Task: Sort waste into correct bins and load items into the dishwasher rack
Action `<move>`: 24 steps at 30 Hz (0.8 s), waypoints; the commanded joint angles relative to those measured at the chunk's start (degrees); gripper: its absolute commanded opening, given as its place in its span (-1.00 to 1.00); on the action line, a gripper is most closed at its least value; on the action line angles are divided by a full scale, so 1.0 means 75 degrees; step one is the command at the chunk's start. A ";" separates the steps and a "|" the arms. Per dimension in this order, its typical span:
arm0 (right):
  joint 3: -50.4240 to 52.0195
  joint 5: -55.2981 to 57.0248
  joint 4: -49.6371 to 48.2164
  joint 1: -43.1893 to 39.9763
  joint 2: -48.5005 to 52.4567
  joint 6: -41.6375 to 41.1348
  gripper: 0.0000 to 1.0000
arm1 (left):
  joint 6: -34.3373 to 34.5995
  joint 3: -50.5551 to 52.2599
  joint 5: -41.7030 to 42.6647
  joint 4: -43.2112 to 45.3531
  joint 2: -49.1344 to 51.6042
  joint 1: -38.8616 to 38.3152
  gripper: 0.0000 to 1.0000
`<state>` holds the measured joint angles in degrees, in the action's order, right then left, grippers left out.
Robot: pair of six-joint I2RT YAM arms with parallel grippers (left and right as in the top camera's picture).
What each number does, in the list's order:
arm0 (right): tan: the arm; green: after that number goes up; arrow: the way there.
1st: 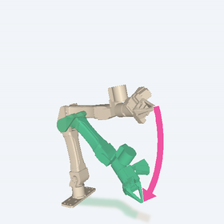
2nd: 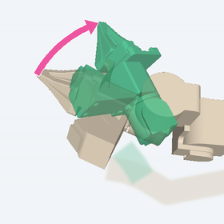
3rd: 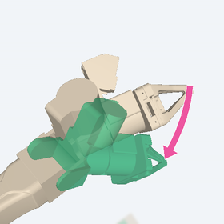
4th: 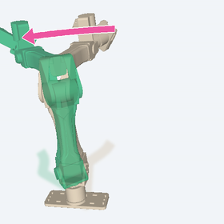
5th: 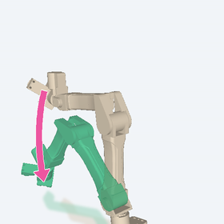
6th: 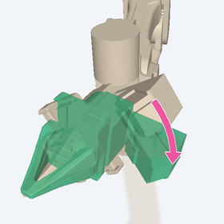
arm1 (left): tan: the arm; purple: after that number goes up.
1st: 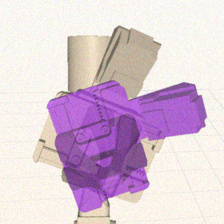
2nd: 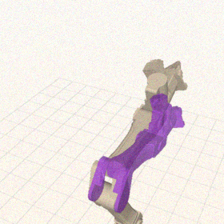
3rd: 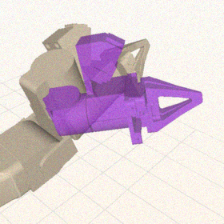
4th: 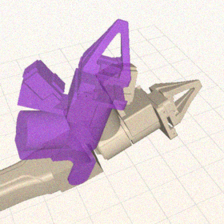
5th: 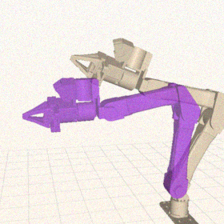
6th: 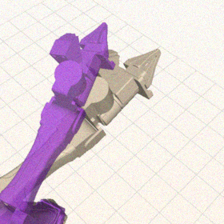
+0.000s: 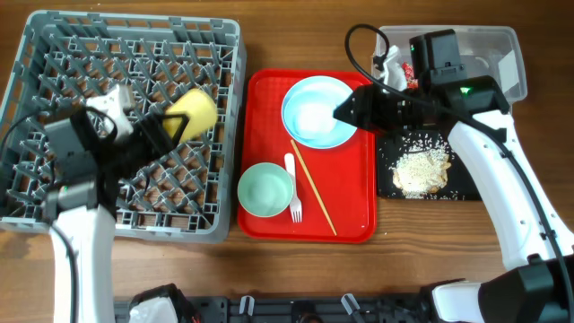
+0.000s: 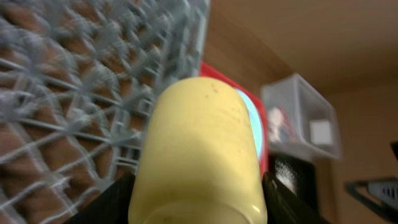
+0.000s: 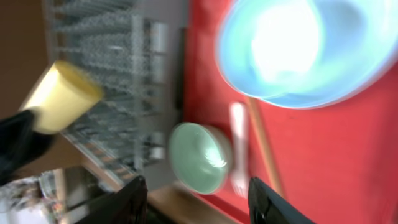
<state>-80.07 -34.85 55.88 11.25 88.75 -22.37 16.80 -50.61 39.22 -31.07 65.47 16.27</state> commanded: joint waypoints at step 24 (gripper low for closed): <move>-0.0067 0.2256 0.1233 -0.0006 -0.0618 0.0985 0.99 | -0.0697 -0.2028 -0.3200 -0.2882 0.1483 -0.0484 0.99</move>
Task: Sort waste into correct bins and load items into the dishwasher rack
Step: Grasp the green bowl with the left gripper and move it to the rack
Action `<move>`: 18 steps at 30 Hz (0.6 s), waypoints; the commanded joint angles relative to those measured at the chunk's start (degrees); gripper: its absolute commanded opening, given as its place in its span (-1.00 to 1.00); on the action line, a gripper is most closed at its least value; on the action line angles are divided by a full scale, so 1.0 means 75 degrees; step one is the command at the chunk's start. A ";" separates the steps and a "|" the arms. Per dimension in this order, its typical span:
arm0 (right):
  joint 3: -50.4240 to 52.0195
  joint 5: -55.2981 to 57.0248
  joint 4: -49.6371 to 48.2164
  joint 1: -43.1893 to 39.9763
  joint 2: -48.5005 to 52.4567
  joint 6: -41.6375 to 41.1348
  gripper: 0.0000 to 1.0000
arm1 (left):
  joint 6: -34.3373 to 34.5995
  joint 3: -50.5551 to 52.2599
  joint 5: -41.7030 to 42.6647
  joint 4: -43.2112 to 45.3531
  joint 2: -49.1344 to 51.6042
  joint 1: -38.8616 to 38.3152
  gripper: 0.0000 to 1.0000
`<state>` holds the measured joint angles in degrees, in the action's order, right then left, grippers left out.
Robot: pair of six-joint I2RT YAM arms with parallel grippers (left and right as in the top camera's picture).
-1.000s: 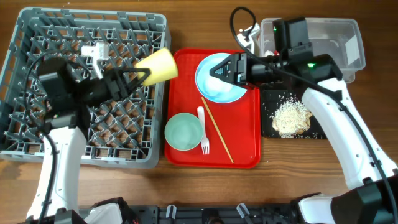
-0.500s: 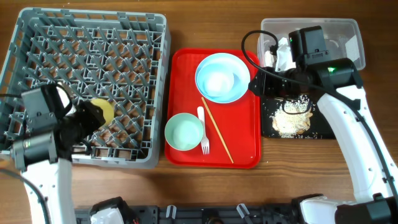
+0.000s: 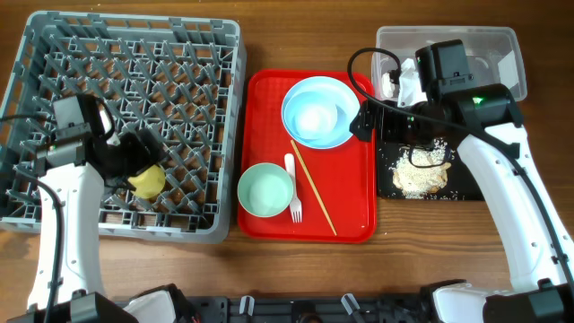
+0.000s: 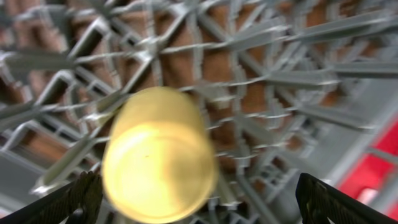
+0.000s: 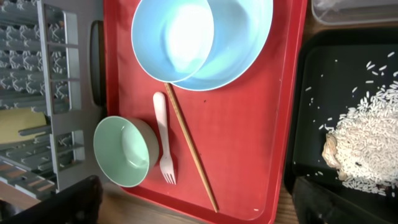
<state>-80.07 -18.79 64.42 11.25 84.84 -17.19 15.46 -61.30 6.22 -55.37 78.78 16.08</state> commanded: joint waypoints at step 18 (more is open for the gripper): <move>-0.0067 0.1900 0.1005 -0.1061 -0.0099 -0.1309 0.99 | -0.0807 -0.0656 0.0734 0.1049 0.3299 -0.7189 -0.24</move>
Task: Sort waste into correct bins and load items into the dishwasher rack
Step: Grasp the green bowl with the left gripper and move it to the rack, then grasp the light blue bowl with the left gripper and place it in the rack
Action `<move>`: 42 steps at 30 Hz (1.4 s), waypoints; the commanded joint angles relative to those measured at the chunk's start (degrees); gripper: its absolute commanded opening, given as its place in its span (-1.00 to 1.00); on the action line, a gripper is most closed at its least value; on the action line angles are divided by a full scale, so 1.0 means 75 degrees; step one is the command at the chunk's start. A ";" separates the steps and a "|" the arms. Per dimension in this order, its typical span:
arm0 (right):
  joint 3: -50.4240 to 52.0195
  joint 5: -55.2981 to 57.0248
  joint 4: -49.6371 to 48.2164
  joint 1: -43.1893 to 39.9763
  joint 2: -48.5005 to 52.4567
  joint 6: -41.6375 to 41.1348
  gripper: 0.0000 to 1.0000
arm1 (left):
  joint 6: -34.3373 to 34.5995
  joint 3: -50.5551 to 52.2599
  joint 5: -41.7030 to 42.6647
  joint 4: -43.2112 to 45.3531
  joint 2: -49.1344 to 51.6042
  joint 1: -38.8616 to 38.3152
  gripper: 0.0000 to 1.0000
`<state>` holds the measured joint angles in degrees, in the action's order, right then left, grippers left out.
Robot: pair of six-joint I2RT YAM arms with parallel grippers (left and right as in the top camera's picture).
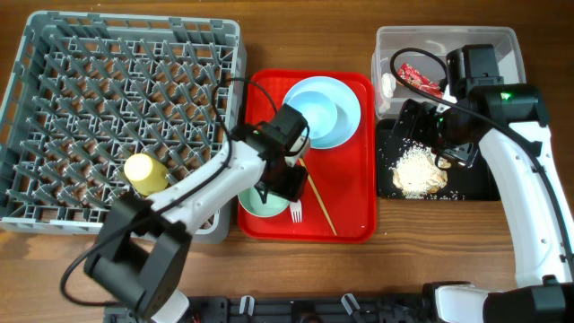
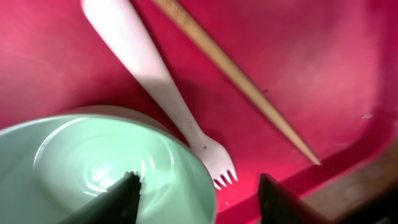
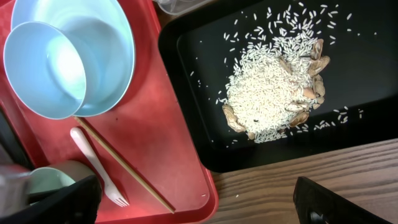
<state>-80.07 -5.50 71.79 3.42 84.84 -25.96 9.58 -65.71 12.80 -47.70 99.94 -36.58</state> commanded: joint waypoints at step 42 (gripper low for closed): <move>-0.0067 0.0044 0.0105 -0.0017 -0.0099 0.0009 0.99 | -0.3960 -0.2396 0.6860 -0.1682 0.1862 0.8396 -0.63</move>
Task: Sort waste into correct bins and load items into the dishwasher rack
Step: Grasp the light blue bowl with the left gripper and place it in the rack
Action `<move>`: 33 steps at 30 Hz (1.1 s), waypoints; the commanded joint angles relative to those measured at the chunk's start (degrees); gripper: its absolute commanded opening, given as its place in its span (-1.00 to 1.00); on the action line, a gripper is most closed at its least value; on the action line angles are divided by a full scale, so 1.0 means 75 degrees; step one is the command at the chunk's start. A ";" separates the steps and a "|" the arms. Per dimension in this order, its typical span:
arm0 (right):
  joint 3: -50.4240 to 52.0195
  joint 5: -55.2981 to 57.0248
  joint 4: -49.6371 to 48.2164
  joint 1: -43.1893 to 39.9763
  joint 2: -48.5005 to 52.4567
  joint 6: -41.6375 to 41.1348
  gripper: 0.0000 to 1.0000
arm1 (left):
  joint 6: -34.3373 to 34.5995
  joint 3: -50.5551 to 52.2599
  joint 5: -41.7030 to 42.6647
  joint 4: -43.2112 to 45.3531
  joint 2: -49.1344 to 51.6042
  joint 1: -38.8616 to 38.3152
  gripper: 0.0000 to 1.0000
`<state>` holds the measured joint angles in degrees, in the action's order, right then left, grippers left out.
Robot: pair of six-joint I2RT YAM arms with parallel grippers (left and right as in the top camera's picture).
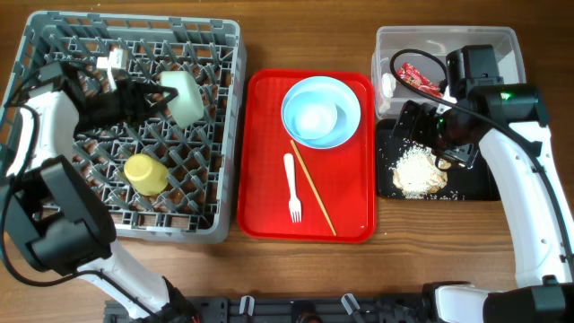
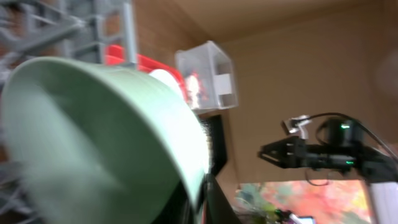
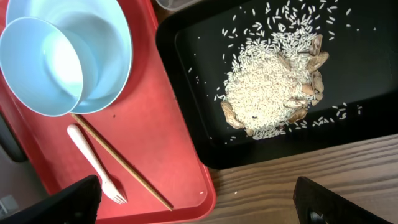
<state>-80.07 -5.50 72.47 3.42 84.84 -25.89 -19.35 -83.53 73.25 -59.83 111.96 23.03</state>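
My left gripper (image 1: 154, 97) is shut on the rim of the pale green bowl (image 1: 184, 97), held tilted over the far middle of the grey dishwasher rack (image 1: 54, 220). In the left wrist view the green bowl (image 2: 99, 130) fills the left side, its rim pinched in the gripper (image 2: 198, 198). A yellow cup (image 1: 143, 172) stands upside down in the rack. Two stacked blue bowls (image 1: 321, 112), a white fork (image 1: 292, 187) and a chopstick (image 1: 311, 187) lie on the red tray (image 1: 354, 224). My right gripper (image 1: 417, 126) hangs open and empty over the black tray.
The black tray (image 1: 475, 184) holds rice and shells (image 3: 273, 87). Behind it stands a clear bin (image 1: 448, 38) with a red wrapper (image 1: 417, 76) inside. Bare wooden table lies in front of both trays.
The left gripper was at the green bowl on the red tray; now it holds that bowl over the rack's far middle. The right arm has not moved.
At first the left gripper held the yellow cup over the rack and the right gripper hung over the blue bowls. Then the cup was low in the rack. Then it stood free, with the left gripper at the green bowl, now carried to the rack.
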 commanded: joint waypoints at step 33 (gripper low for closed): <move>-0.0067 0.0530 0.0714 -0.0968 -0.0099 -0.0358 0.99 | 0.2532 -0.0050 -0.9066 0.4232 0.0842 -0.8058 0.50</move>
<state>-80.07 -1.48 77.78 -3.70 84.84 -29.28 -0.60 -83.74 6.22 -27.97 114.96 -36.38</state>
